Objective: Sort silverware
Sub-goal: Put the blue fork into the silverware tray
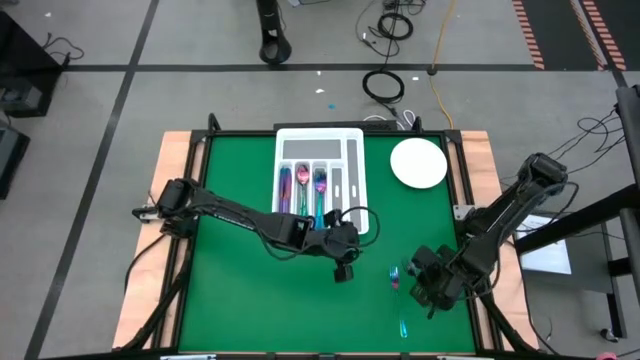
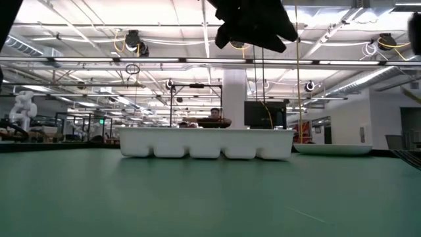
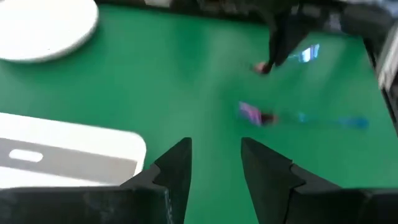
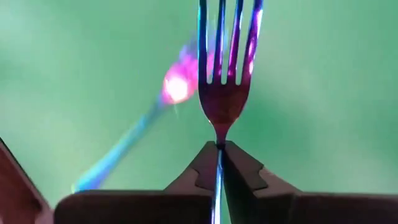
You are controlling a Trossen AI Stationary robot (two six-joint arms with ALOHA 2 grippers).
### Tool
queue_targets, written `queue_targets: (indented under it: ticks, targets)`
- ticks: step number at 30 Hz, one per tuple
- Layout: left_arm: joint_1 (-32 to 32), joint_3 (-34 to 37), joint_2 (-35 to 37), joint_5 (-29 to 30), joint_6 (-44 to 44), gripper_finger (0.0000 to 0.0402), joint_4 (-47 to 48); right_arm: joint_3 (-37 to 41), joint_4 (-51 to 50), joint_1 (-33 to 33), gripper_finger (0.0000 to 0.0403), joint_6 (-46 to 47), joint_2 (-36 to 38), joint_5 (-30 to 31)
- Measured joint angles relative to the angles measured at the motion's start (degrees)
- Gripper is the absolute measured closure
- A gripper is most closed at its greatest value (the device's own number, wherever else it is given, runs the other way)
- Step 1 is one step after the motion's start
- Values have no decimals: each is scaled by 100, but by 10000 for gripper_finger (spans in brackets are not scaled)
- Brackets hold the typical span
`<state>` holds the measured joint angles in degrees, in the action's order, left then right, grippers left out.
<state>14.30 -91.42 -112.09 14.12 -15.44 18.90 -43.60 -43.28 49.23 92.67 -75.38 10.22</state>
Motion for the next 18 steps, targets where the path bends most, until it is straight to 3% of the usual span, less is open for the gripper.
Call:
queue_targets:
  ticks: [3,9,14,18]
  targets:
    - [102,349,-114,516,-443,260,-1106,-50,-77,0,401,-307,283,1082]
    - [241,842,-578,1641,-2519,260,-2796,-61,-88,-187,402,-923,565,3166]
    - [133,833,-932,1534,-2911,260,-3969,-59,157,-685,402,-1701,574,3487]
    - [-6,828,-948,1594,-2880,260,-4149,-59,650,-974,402,-2445,571,3484]
